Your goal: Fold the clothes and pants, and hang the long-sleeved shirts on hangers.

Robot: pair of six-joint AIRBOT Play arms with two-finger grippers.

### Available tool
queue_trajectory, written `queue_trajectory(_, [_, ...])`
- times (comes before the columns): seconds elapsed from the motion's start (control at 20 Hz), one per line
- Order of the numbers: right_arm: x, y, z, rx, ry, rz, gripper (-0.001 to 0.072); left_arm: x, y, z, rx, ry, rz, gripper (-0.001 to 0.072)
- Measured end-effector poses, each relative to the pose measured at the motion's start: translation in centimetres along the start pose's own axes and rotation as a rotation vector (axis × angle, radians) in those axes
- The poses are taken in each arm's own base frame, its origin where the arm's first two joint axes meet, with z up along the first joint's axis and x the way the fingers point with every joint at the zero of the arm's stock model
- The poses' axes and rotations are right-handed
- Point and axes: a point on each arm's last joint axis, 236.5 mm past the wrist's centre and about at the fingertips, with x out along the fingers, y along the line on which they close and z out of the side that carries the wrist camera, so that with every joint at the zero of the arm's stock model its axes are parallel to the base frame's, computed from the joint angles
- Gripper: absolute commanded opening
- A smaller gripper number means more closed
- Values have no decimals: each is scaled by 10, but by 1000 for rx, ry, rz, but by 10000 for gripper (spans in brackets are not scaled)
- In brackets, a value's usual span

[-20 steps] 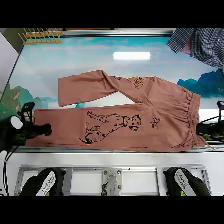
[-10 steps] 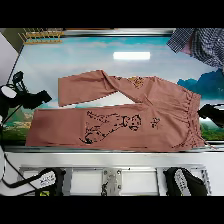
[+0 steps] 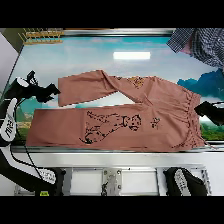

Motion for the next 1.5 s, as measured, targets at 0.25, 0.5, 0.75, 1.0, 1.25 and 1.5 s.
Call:
queue_trajectory(0.25, [1, 4, -3, -7, 11, 11, 584, 20, -20, 4, 21, 0, -22, 571])
queue_trajectory(0.5, [1, 6, -4, -10, 15, 15, 583, 25, -28, 15, 32, -49, -29, 466])
queue_trajectory(0.75, [1, 6, -4, -10, 15, 16, 583, 24, -29, 21, 34, -73, -29, 4])
queue_trajectory(1.0, [1, 6, -4, -10, 15, 16, 583, -44, -43, 64, 141, -257, -40, 4])
queue_trajectory(1.25, [1, 6, -4, -10, 16, 16, 583, -165, -110, 63, 635, -443, -32, 4])
queue_trajectory(1.5, [1, 6, -4, -10, 16, 16, 583, -180, -133, -85, 1018, -154, -113, 102])
